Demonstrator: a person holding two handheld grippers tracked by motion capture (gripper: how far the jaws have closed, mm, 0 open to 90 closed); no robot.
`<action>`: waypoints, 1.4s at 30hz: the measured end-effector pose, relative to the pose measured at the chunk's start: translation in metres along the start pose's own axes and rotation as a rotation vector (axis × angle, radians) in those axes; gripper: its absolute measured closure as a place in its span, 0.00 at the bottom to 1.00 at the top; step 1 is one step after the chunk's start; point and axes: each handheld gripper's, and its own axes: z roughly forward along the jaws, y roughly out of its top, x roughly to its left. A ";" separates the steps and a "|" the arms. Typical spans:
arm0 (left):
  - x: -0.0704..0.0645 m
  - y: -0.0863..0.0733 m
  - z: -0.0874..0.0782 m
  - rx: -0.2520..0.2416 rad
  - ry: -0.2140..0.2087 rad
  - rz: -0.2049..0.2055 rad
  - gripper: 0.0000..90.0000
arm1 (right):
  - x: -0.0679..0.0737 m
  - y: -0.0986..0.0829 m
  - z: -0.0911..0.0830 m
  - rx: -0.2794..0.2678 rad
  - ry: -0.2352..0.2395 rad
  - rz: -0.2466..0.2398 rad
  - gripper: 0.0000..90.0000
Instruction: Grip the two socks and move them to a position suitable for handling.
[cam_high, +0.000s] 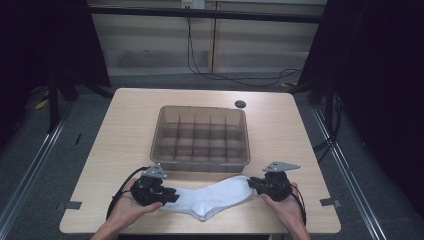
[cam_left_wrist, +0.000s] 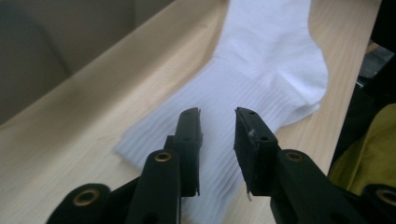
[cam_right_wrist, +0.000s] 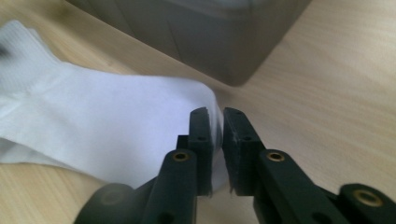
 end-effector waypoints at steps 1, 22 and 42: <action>-0.002 0.000 0.006 0.009 -0.002 0.010 0.83 | 0.002 0.002 -0.001 -0.009 -0.002 -0.002 0.92; -0.007 -0.008 0.021 0.016 0.016 0.048 0.84 | 0.001 0.002 0.011 0.006 -0.004 0.013 0.98; -0.022 -0.014 0.025 -0.011 -0.019 0.093 0.78 | -0.010 -0.007 0.019 0.038 -0.069 0.011 0.87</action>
